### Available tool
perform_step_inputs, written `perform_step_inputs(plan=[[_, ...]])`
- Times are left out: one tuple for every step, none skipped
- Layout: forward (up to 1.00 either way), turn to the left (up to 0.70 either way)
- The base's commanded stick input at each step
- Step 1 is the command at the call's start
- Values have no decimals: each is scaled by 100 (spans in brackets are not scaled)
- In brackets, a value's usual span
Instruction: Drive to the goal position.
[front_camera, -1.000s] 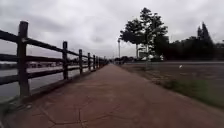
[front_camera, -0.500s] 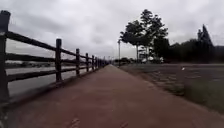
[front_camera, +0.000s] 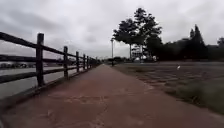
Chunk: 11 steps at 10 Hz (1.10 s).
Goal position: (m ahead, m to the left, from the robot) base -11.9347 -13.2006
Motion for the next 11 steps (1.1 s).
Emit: perform_step_inputs(plan=[[100, 0], [100, 0], [100, 0], [100, 0], [100, 0], [100, 0], [100, 0], [100, 0], [100, 0], [100, 0], [100, 0]])
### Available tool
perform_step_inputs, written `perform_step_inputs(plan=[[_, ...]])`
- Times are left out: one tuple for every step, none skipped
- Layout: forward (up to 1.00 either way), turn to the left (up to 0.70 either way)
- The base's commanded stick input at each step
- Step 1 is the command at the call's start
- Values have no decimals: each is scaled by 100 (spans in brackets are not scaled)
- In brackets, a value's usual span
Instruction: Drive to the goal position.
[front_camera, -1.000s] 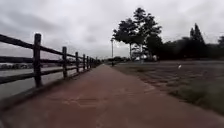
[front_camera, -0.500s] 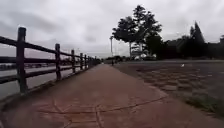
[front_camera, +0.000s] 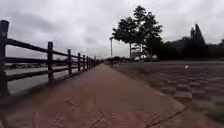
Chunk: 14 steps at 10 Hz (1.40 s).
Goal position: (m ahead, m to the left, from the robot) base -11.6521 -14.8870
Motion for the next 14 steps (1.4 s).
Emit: perform_step_inputs(plan=[[100, 0], [100, 0], [100, 0], [100, -22], [100, -9], [100, -13], [100, -36], [100, -26], [100, -40], [100, -40], [100, -40], [100, -40], [100, -40], [100, -40]])
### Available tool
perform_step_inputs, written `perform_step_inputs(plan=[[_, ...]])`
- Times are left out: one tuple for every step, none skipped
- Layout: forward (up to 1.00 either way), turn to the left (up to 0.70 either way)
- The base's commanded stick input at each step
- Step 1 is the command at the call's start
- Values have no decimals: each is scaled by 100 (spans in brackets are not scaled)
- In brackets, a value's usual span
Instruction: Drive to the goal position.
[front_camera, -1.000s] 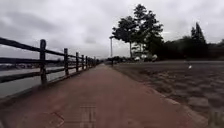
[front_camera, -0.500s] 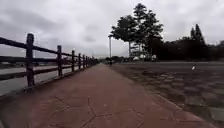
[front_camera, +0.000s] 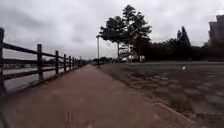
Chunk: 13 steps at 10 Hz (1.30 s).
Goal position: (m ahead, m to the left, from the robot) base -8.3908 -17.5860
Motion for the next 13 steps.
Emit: perform_step_inputs(plan=[[100, -40], [100, -40], [100, -40], [100, -40], [100, -40], [100, -40], [100, -40], [100, -40], [100, -40], [100, -40], [100, -40], [100, -40], [100, -40]])
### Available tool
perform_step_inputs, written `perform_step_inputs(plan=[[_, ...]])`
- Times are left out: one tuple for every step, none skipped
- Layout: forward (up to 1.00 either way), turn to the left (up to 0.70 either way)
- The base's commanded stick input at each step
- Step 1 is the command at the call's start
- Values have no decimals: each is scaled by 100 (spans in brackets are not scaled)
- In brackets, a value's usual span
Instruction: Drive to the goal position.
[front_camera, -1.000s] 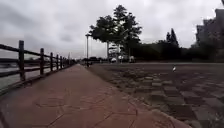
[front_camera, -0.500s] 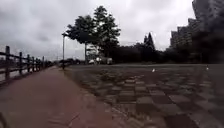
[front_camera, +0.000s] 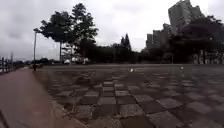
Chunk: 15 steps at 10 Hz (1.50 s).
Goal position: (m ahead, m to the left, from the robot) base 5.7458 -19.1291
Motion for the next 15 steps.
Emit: perform_step_inputs(plan=[[100, -40], [100, -40], [100, -40], [100, -40], [100, -40], [100, -40], [100, -40], [100, -40], [100, -40], [100, -40], [100, -40], [100, -40], [100, -40], [100, -40], [100, -40]])
